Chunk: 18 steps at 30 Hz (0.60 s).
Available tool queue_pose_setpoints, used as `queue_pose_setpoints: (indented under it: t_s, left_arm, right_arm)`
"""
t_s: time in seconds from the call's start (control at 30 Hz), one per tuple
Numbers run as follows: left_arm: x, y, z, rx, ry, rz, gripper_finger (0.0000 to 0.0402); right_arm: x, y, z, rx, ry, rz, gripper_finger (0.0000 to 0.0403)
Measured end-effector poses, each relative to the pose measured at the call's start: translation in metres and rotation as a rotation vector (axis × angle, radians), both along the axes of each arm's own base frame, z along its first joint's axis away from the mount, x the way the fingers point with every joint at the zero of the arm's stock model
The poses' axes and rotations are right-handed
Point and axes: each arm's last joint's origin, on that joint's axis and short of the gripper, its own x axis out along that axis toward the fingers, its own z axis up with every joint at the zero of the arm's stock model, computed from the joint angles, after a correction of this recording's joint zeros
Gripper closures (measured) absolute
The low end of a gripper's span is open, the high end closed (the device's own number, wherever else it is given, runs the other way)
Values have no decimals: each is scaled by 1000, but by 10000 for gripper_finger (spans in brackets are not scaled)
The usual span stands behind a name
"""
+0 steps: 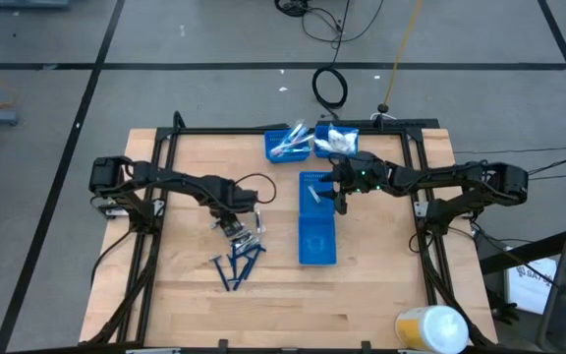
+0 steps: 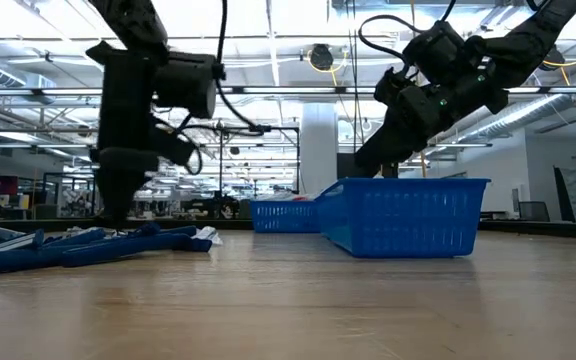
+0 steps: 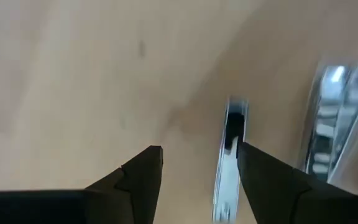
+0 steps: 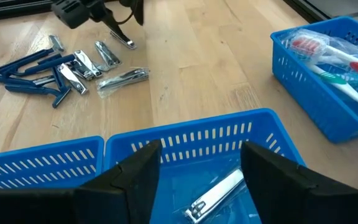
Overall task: Pick & Place Travel size toiletries
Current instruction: Put the nail clipper into the center blue bin
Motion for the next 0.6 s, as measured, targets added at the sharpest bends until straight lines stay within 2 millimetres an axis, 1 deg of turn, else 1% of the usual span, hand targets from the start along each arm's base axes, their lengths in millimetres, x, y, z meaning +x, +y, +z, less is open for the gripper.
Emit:
queue_pose_setpoints:
  t_s: [0.07, 0.17, 0.3, 0.6]
  left_arm:
    - [-5, -2, -2, -30, 34, 10, 204]
    - [-7, -5, -5, -87, 41, -3, 210]
    - [-16, -9, -13, -145, 75, -3, 219]
    - [-25, -13, -24, -170, 87, 20, 237]
  right_arm:
    - [0, 0, 0, 0, 0, 0, 190]
    - [0, 0, 0, 1, 0, 0, 190]
    - [0, 0, 0, 2, 3, 0, 192]
    - [0, 0, 0, 3, 4, 0, 192]
